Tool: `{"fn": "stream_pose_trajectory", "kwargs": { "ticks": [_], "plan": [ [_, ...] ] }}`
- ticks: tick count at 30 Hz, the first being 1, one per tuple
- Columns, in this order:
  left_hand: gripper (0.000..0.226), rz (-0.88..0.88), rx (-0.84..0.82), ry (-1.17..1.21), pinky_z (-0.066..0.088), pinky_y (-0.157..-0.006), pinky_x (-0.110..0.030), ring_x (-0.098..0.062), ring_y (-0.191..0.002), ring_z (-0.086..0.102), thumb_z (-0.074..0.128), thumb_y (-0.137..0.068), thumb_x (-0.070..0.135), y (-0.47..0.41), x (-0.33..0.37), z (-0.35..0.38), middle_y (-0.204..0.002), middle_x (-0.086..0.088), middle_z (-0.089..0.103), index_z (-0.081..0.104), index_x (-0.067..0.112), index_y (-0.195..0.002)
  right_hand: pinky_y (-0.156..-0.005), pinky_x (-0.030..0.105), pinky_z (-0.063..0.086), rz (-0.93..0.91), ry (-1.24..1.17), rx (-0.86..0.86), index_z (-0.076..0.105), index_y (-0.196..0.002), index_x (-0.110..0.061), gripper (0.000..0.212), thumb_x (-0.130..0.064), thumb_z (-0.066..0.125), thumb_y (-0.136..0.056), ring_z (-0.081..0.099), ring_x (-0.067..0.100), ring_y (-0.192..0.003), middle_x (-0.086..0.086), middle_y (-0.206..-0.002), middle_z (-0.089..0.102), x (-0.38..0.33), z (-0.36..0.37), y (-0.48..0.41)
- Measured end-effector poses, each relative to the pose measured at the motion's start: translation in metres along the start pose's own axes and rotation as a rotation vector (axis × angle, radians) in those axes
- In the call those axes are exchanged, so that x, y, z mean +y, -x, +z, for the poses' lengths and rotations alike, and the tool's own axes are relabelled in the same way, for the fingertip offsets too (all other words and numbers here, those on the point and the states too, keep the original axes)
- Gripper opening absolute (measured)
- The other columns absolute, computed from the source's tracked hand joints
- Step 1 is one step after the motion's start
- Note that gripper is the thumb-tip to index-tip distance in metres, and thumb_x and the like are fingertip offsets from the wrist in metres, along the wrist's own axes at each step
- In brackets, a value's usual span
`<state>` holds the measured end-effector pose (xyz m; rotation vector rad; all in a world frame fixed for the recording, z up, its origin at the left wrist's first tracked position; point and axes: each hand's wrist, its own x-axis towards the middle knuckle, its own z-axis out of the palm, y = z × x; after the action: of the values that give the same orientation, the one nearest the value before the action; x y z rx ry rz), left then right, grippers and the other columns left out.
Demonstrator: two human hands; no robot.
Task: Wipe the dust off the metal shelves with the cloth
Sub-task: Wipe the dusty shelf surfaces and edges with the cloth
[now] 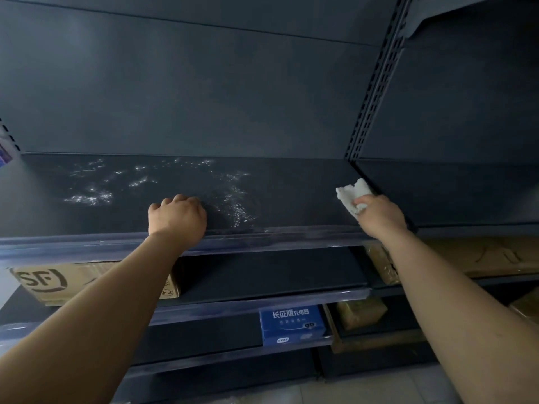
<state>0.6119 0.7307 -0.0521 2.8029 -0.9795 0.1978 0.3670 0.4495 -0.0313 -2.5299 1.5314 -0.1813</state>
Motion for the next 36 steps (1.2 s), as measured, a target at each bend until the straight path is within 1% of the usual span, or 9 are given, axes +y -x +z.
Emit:
{"fn": "stream_pose_trajectory", "kwargs": {
  "ticks": [7, 12, 16, 19, 23, 25, 27, 30, 36],
  "plan": [
    [0.042, 0.028, -0.004, 0.031, 0.037, -0.093, -0.042, -0.031, -0.109, 0.053, 0.024, -0.096, 0.033, 0.016, -0.022, -0.007, -0.119, -0.007, 0.058, 0.059, 0.017, -0.113, -0.075, 0.033, 0.039, -0.122, -0.064, 0.154, 0.060, -0.119, -0.026, 0.038, -0.027, 0.032, -0.094, 0.048, 0.033, -0.102, 0.016, -0.119, 0.048, -0.092, 0.029, 0.063],
    [0.040, 0.040, -0.016, 0.021, 0.039, -0.091, -0.042, -0.030, -0.107, 0.053, 0.026, -0.094, 0.036, 0.025, -0.065, -0.012, -0.118, -0.005, 0.059, 0.060, 0.018, -0.106, -0.074, 0.033, 0.034, -0.224, -0.086, 0.123, 0.061, -0.117, -0.018, 0.035, -0.025, 0.035, -0.093, 0.044, 0.034, -0.102, 0.017, -0.120, 0.047, -0.169, 0.048, 0.098],
    [0.042, 0.059, -0.019, 0.000, 0.039, -0.090, -0.041, -0.029, -0.107, 0.053, 0.026, -0.095, 0.039, 0.027, -0.091, -0.017, -0.117, -0.005, 0.059, 0.060, 0.019, -0.106, -0.077, 0.031, 0.043, -0.241, -0.224, -0.038, 0.041, -0.138, -0.022, 0.051, -0.018, 0.048, -0.088, 0.048, 0.033, -0.108, 0.011, -0.125, 0.045, -0.231, 0.056, 0.111],
    [0.041, 0.090, -0.017, -0.009, 0.038, -0.092, -0.040, -0.027, -0.111, 0.052, 0.028, -0.094, 0.039, 0.024, -0.108, -0.022, -0.121, -0.004, 0.059, 0.058, 0.017, -0.113, -0.076, 0.034, 0.051, -0.183, -0.479, -0.067, 0.052, -0.127, -0.020, 0.046, -0.015, 0.055, -0.081, 0.057, 0.035, -0.103, 0.014, -0.120, 0.055, -0.255, 0.048, 0.108],
    [0.045, 0.117, -0.043, -0.051, 0.037, -0.095, -0.040, -0.025, -0.115, 0.051, 0.032, -0.092, 0.044, 0.015, -0.136, -0.028, -0.125, -0.002, 0.057, 0.055, 0.017, -0.119, -0.076, 0.036, 0.051, 0.136, -0.672, 0.178, 0.056, -0.120, -0.015, 0.040, -0.021, 0.058, -0.081, 0.059, 0.034, -0.107, 0.019, -0.120, 0.057, -0.228, 0.030, 0.073],
    [0.045, 0.120, -0.059, -0.056, 0.038, -0.094, -0.040, -0.025, -0.113, 0.052, 0.032, -0.090, 0.047, 0.012, -0.145, -0.029, -0.122, -0.001, 0.058, 0.056, 0.018, -0.115, -0.070, 0.035, 0.049, 0.262, -0.597, 0.155, 0.046, -0.127, -0.018, 0.049, -0.021, 0.061, -0.080, 0.053, 0.033, -0.110, 0.015, -0.128, 0.049, -0.199, 0.028, 0.059],
    [0.047, 0.123, -0.086, -0.052, 0.040, -0.089, -0.040, -0.025, -0.110, 0.053, 0.032, -0.088, 0.050, 0.009, -0.151, -0.028, -0.120, -0.001, 0.058, 0.057, 0.019, -0.113, -0.065, 0.034, 0.045, 0.214, -0.330, 0.079, 0.038, -0.129, -0.021, 0.053, -0.020, 0.059, -0.081, 0.044, 0.028, -0.108, 0.010, -0.127, 0.043, -0.185, 0.038, 0.055],
    [0.046, 0.132, -0.077, -0.030, 0.042, -0.074, -0.035, -0.026, -0.101, 0.056, 0.036, -0.085, 0.051, 0.004, -0.156, -0.024, -0.113, -0.001, 0.059, 0.060, 0.019, -0.106, -0.078, 0.036, 0.048, 0.076, -0.122, 0.099, 0.041, -0.129, -0.019, 0.046, -0.017, 0.053, -0.085, 0.038, 0.029, -0.110, 0.009, -0.132, 0.043, -0.191, 0.059, 0.051],
    [0.044, 0.144, -0.026, -0.064, 0.041, -0.065, -0.031, -0.024, -0.089, 0.058, 0.040, -0.079, 0.054, -0.002, -0.157, -0.026, -0.100, 0.000, 0.061, 0.063, 0.021, -0.096, -0.083, 0.034, 0.037, -0.180, -0.129, 0.046, 0.055, -0.125, -0.021, 0.039, -0.018, 0.053, -0.086, 0.036, 0.032, -0.112, 0.012, -0.137, 0.040, -0.271, 0.079, 0.070]
  ]
}}
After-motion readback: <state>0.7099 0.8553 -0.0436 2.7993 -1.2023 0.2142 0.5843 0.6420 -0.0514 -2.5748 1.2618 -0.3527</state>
